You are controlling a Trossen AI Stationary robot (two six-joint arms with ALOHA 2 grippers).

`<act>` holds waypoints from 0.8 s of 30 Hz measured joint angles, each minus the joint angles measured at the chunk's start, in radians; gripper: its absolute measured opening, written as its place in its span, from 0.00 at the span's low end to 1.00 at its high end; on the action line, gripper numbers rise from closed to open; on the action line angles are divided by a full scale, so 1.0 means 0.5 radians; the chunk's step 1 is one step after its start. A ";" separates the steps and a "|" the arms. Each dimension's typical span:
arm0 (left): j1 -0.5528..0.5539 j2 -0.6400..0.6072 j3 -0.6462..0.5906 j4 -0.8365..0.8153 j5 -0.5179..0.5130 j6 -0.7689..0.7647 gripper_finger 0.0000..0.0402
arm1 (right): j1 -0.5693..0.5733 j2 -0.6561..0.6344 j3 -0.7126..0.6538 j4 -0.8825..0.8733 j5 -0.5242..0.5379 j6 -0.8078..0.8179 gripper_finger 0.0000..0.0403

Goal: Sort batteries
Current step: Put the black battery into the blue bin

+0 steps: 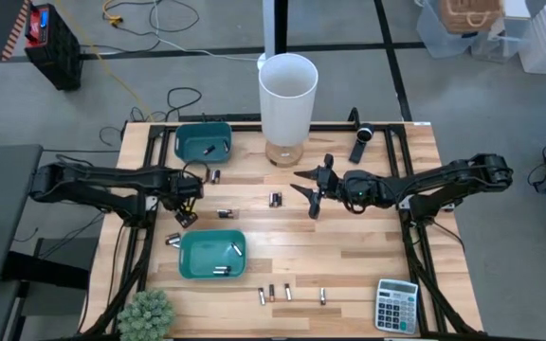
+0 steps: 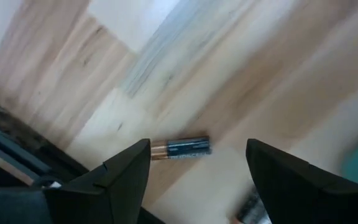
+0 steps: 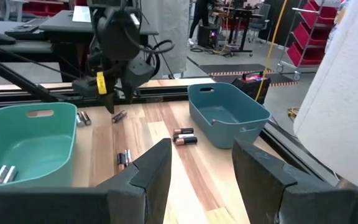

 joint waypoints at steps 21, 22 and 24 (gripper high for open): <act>-0.056 -0.832 0.403 -0.448 -0.143 0.296 0.63 | 0.035 0.000 0.000 -0.005 -0.001 0.034 0.46; -0.056 -0.883 0.399 -0.444 -0.161 0.250 0.63 | 0.041 0.000 0.000 -0.005 0.000 0.039 0.46; -0.056 -0.987 0.356 -0.431 -0.187 0.142 0.63 | 0.043 0.000 0.000 -0.004 0.000 0.053 0.46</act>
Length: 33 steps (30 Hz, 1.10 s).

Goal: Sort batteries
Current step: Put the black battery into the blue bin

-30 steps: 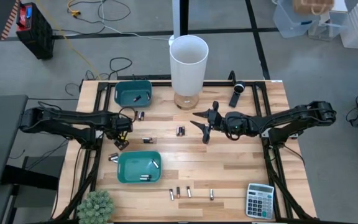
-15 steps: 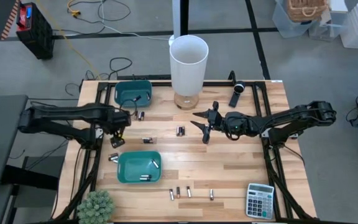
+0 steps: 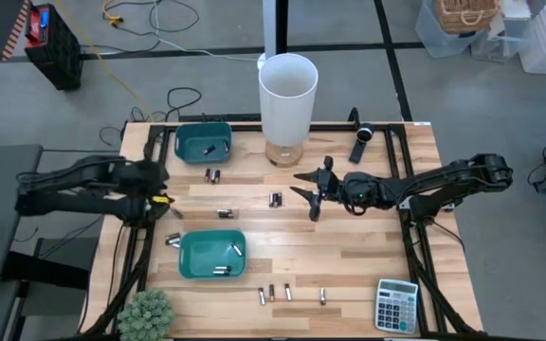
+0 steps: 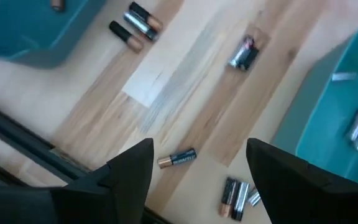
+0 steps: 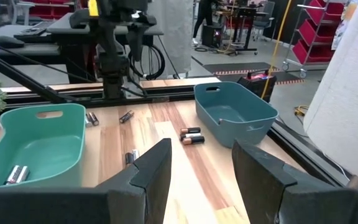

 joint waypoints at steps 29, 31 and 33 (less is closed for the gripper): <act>0.148 1.414 -0.294 0.233 0.200 0.249 0.62 | 0.014 -0.001 0.004 0.131 0.000 -0.002 0.46; 0.159 1.478 -0.294 0.246 0.202 0.283 0.62 | 0.014 -0.001 0.004 0.133 0.000 -0.002 0.46; 0.170 1.521 -0.293 0.268 0.215 0.314 0.62 | 0.014 -0.001 0.004 0.131 0.000 -0.002 0.46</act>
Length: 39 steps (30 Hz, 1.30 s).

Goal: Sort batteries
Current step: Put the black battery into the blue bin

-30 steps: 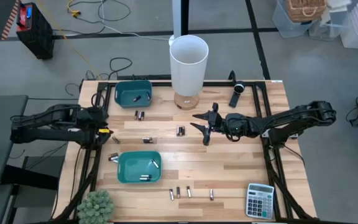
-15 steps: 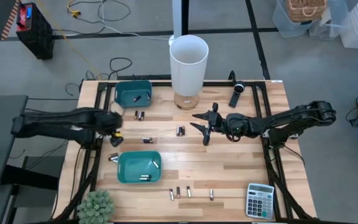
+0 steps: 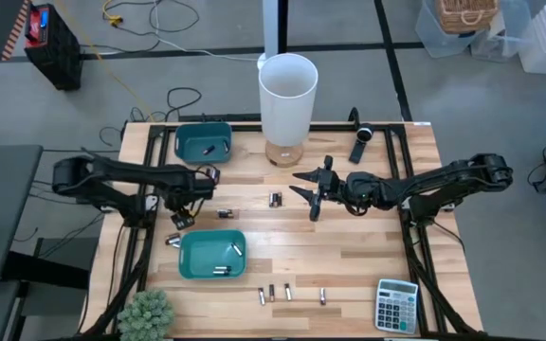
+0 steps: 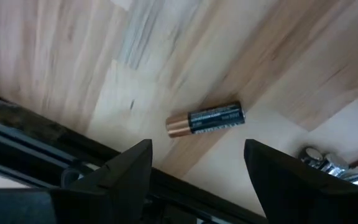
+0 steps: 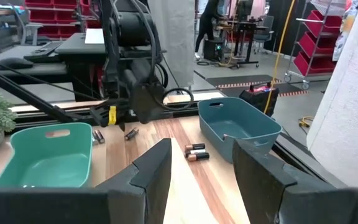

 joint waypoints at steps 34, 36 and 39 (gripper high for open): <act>0.017 0.446 0.061 0.086 0.012 0.421 0.62 | 0.000 0.000 0.000 -0.014 0.001 -0.004 0.46; 0.017 0.446 0.061 0.089 0.014 0.423 0.62 | 0.000 0.000 0.000 -0.013 0.001 -0.003 0.46; 0.017 0.446 0.061 0.090 0.017 0.424 0.62 | 0.000 0.000 0.000 -0.011 0.001 0.001 0.46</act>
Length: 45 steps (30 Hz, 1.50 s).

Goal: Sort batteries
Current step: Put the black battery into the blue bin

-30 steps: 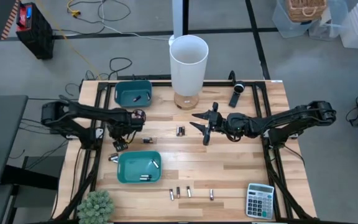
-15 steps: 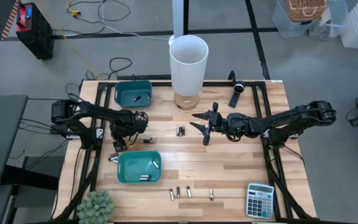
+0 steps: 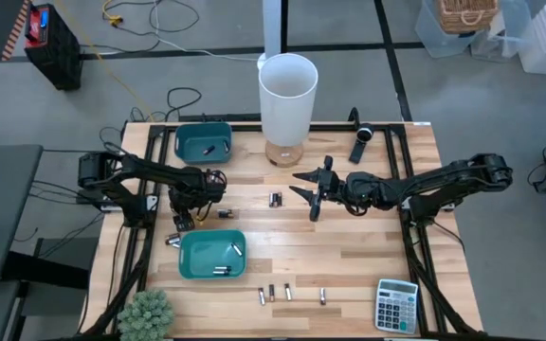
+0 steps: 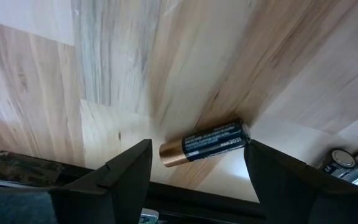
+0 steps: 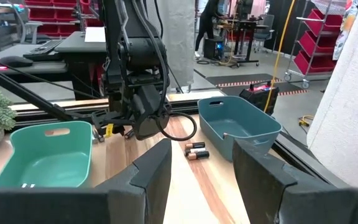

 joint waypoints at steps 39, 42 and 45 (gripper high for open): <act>0.003 -0.003 -0.006 -0.003 0.037 -0.060 0.01 | 0.002 0.000 0.000 -0.001 0.000 0.000 0.46; 0.003 -0.003 -0.006 0.000 0.037 -0.063 0.00 | 0.002 0.000 0.000 -0.001 0.000 0.000 0.46; 0.003 -0.003 -0.007 0.004 0.037 -0.074 0.00 | 0.002 0.000 0.000 0.002 0.000 0.000 0.46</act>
